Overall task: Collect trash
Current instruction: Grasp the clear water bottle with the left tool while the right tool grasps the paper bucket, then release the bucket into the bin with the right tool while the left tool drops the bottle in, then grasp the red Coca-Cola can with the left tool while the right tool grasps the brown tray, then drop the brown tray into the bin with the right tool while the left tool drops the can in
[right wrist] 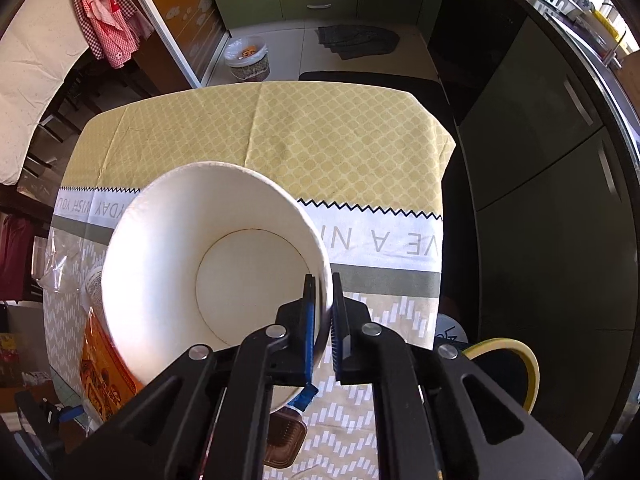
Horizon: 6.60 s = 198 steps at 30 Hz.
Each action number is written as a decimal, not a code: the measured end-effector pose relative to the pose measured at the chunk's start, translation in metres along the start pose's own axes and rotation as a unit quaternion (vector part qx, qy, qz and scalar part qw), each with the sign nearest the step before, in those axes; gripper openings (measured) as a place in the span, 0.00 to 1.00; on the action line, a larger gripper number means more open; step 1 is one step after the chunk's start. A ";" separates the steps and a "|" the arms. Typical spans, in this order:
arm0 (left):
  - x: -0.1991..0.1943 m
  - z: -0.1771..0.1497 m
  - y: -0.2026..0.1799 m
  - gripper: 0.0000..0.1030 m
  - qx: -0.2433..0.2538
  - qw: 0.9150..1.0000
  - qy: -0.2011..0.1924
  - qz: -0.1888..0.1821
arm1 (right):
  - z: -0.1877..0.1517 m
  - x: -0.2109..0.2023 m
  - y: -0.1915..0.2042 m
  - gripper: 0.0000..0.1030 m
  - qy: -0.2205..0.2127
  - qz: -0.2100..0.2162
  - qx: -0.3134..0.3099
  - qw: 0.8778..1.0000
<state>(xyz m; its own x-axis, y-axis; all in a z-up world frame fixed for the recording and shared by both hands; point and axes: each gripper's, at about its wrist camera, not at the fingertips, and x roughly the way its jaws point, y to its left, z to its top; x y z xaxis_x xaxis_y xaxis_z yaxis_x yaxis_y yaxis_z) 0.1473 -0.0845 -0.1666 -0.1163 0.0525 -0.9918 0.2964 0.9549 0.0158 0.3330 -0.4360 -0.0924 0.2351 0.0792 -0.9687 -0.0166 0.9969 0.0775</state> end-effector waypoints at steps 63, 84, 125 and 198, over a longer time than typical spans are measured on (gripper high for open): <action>-0.179 -0.031 -0.171 0.24 0.215 0.948 -0.232 -0.031 | -0.207 -0.019 -0.263 0.05 -0.027 0.029 0.235 0.971; -0.159 0.025 -0.340 0.24 0.313 0.913 -0.237 -0.107 | -0.282 -0.074 -0.290 0.24 -0.114 -0.004 0.242 0.964; -0.155 0.000 -0.111 0.63 0.102 0.971 -0.215 -0.020 | -0.193 -0.043 -0.048 0.34 -0.020 0.126 -0.010 0.992; -0.073 0.063 -0.217 0.68 0.092 0.992 -0.055 -0.062 | -0.202 -0.033 -0.166 0.05 -0.030 0.054 0.108 0.992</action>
<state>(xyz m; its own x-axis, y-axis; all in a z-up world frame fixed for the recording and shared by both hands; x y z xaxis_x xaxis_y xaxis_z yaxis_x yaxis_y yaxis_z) 0.1510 -0.3144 -0.1052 -0.0613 -0.1045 -0.9926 0.4557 0.8819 -0.1210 0.1322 -0.6041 -0.1210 0.3004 0.1792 -0.9368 0.1630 0.9581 0.2355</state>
